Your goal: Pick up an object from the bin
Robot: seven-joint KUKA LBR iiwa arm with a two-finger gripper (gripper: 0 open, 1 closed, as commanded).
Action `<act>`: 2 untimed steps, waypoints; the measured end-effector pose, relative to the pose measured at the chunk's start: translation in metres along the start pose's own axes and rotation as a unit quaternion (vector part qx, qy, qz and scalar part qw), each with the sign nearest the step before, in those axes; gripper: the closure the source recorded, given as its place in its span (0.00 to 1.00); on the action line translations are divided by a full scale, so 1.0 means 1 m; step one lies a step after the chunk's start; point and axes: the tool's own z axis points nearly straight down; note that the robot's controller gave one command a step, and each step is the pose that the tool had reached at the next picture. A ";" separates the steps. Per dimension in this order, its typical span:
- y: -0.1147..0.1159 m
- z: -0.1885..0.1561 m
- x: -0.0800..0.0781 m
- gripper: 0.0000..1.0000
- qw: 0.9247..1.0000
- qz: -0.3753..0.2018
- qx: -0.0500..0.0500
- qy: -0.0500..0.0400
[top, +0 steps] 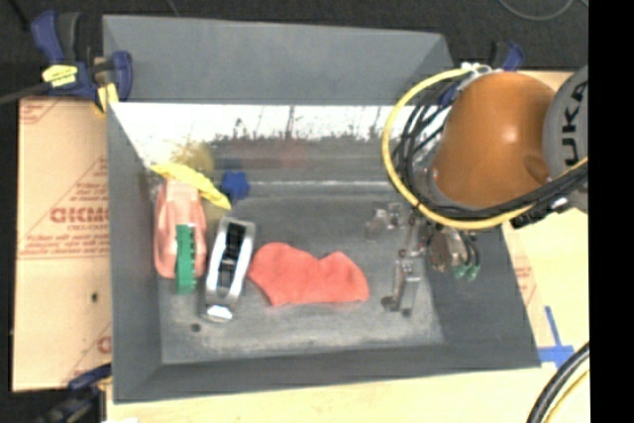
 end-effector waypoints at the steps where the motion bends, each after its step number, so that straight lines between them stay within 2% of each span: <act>1: 0.000 -0.004 -0.001 0.00 1.000 0.000 0.000 -0.003; 2: -0.006 0.048 -0.011 0.00 0.999 -0.032 0.001 -0.007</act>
Offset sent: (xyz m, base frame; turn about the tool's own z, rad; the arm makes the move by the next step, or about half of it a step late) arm 0.0197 -0.0135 -0.1377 -0.1568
